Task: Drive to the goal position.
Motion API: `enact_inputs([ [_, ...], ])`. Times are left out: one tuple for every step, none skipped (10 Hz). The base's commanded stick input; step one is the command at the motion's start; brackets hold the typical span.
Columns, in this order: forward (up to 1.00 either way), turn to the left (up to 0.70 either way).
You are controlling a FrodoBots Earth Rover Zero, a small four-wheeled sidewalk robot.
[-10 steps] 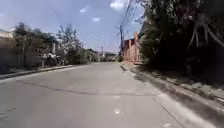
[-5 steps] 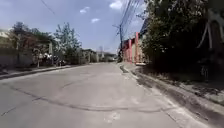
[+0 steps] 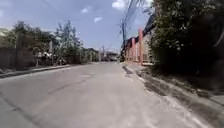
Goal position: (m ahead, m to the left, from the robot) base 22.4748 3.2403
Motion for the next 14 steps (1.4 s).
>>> enact_inputs([
  [1.0, 0.0],
  [1.0, 0.0],
  [1.0, 0.0],
  [1.0, 0.0],
  [1.0, 0.0],
  [1.0, 0.0],
  [1.0, 0.0],
  [1.0, 0.0],
  [1.0, 0.0],
  [1.0, -0.05],
  [1.0, -0.26],
  [1.0, -0.39],
  [1.0, -0.23],
  [1.0, -0.06],
])
